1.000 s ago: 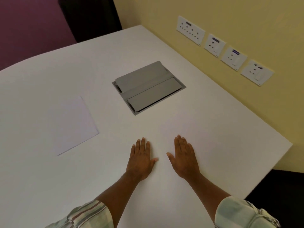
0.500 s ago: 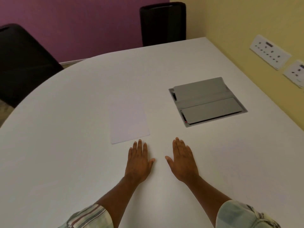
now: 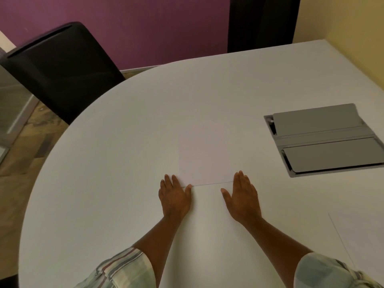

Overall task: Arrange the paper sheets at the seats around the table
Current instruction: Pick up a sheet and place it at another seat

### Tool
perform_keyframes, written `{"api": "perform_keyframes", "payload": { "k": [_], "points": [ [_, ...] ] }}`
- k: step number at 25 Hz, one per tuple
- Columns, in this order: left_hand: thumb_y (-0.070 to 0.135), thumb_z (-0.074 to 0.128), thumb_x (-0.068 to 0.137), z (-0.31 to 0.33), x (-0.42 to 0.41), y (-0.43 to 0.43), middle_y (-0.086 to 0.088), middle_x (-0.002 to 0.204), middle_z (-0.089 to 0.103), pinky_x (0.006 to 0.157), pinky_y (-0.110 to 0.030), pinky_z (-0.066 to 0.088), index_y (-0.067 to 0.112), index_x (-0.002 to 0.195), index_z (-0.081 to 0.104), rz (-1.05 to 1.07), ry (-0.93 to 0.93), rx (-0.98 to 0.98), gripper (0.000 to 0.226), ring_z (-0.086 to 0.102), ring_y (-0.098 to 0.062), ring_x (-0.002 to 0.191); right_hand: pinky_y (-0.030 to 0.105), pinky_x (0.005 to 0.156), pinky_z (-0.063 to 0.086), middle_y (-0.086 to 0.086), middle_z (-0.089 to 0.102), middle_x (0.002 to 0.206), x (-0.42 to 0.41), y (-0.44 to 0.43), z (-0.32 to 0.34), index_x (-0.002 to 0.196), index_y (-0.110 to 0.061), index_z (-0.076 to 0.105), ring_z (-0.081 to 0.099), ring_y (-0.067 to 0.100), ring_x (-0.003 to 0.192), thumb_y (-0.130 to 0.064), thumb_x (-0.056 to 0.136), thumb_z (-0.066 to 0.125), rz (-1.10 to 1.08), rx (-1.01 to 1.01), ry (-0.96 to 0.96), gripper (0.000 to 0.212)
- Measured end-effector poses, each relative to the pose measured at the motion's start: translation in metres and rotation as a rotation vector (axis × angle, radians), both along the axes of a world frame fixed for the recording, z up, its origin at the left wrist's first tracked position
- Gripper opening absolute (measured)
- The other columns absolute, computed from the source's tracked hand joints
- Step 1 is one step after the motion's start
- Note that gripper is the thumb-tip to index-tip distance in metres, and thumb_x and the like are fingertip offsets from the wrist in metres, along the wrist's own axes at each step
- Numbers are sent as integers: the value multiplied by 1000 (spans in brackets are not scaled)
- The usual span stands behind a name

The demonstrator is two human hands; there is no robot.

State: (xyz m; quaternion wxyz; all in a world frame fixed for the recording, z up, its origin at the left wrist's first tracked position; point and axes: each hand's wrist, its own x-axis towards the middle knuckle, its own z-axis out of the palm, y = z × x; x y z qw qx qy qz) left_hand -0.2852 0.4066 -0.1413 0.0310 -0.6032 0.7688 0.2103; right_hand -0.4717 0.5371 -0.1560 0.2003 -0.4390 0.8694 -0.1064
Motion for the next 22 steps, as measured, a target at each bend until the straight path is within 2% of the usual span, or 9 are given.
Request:
{"api": "perform_keyframes", "payload": {
  "k": [3,10,13,15,17,19,20,22],
  "points": [
    [57,42,106,-8,-3,-14,-20,172,19,127,-53,24,8,159,34,36,12,48,73,19,-39,158,48,130,15,16,7,174,1,-18,-6,165,-4,8,6,33,161,-58,106,32,-30,41,6,83],
    [58,43,106,-15,-15,-12,-16,175,11,130,-56,13,16,159,38,136,137,98,68,6,-40,162,51,129,15,19,7,174,7,-28,-14,163,-1,14,6,36,161,-59,106,32,-53,100,97,84],
    [56,45,106,-11,-18,-13,-14,175,16,129,-57,14,17,158,40,183,229,117,65,10,-36,162,51,130,15,19,5,174,8,-29,-15,164,-1,12,6,37,161,-60,106,28,-44,125,116,84],
    [57,45,105,-7,-22,-11,-11,172,26,128,-57,18,19,155,45,201,290,91,62,19,-33,160,51,130,14,19,5,174,8,-29,-15,164,-1,11,5,37,161,-60,106,26,-43,142,123,84],
    [60,42,105,-4,-26,-11,-7,158,50,123,-55,27,23,143,58,235,396,41,55,41,-32,149,51,130,13,19,4,174,8,-29,-14,164,-1,11,4,37,161,-60,106,24,-42,147,122,84],
    [62,38,105,2,-32,-19,0,123,72,111,-51,42,25,114,68,358,589,53,48,64,-29,121,51,130,12,19,2,174,7,-29,-14,164,-1,10,3,37,161,-60,106,23,-36,148,116,84],
    [61,38,106,6,-35,-26,3,107,74,104,-49,49,26,98,68,443,698,100,46,68,-28,109,51,130,12,19,2,174,6,-28,-14,164,-1,10,3,37,161,-60,106,23,-31,150,111,84],
    [59,42,106,13,-41,-47,-1,93,74,92,-45,57,26,81,64,572,838,201,47,71,-29,96,51,130,11,20,1,174,4,-27,-15,164,-1,9,2,37,161,-60,106,24,-20,156,102,84]
  ]
}}
